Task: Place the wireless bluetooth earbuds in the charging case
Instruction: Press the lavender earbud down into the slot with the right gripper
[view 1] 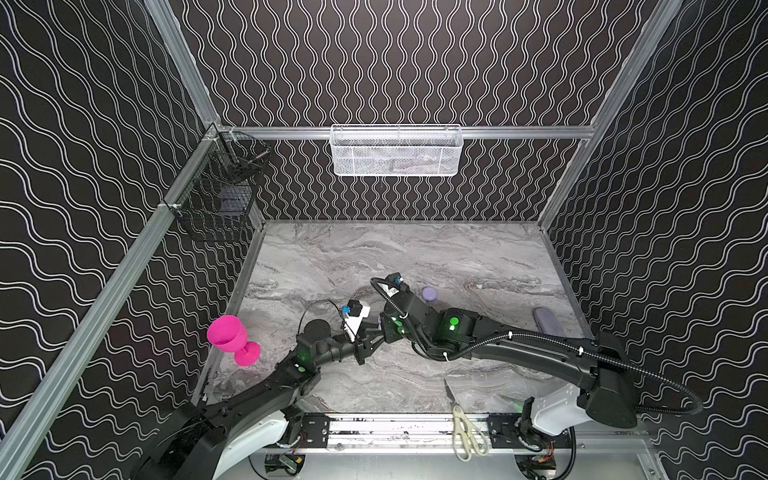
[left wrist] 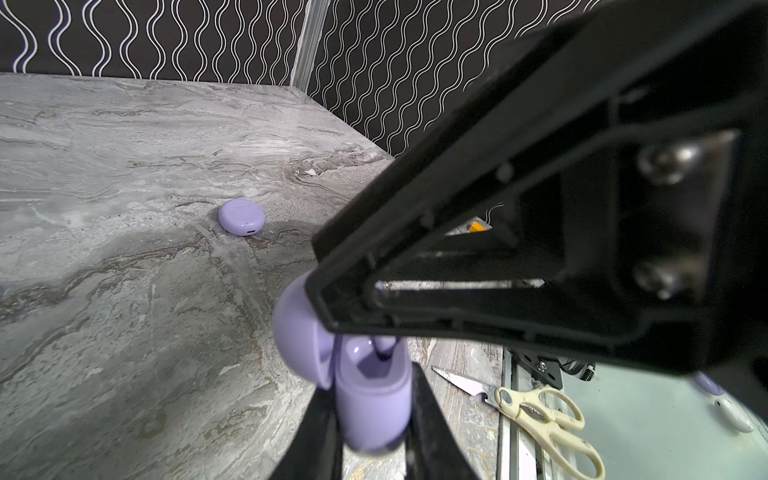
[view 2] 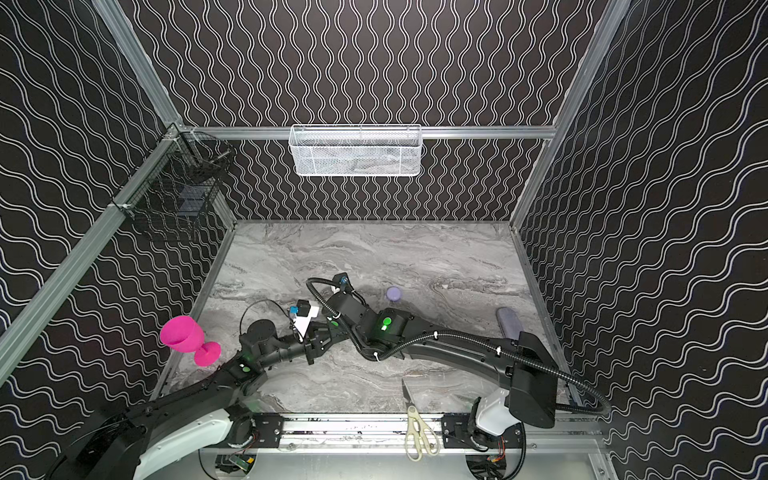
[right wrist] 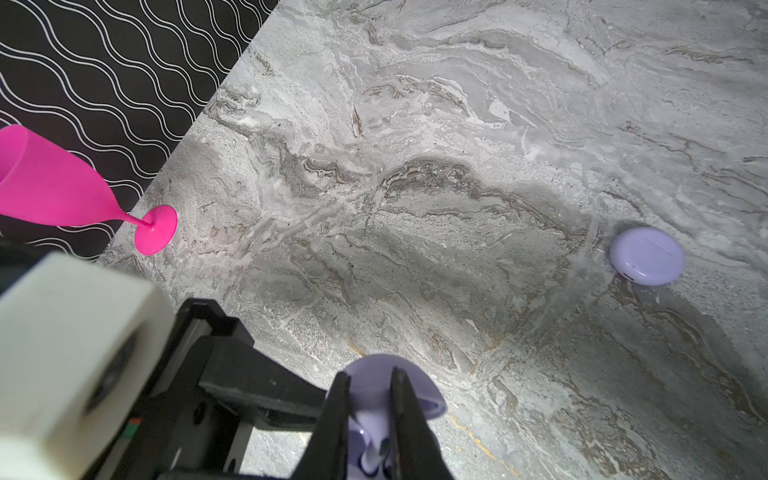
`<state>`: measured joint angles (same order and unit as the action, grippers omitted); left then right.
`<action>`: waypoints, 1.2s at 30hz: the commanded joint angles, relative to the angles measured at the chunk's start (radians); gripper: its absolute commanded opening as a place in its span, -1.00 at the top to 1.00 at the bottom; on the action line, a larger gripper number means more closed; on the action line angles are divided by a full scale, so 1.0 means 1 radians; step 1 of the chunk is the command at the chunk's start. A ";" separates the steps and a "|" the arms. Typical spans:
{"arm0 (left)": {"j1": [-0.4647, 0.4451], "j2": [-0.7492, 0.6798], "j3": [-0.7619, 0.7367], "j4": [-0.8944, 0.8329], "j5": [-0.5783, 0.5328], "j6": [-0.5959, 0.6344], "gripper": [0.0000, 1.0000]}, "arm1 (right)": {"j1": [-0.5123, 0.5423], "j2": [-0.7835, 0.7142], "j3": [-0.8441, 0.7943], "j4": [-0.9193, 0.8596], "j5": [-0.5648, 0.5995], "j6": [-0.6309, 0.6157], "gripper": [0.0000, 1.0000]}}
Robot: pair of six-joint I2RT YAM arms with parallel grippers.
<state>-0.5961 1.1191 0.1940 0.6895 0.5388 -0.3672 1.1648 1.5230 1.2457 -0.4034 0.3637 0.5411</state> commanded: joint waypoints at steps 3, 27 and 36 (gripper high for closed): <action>0.000 -0.008 -0.002 0.020 -0.003 -0.006 0.55 | 0.007 -0.005 -0.002 0.028 -0.006 0.005 0.66; 0.011 -0.007 -0.007 0.041 0.005 -0.015 0.55 | 0.016 -0.023 -0.020 0.040 -0.023 -0.003 0.66; 0.014 -0.007 -0.010 0.047 0.009 -0.018 0.55 | 0.019 -0.026 -0.026 0.040 -0.034 -0.006 0.65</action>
<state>-0.5850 1.1114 0.1871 0.7086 0.5545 -0.3710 1.1820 1.5036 1.2217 -0.3855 0.3527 0.5335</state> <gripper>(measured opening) 0.228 0.171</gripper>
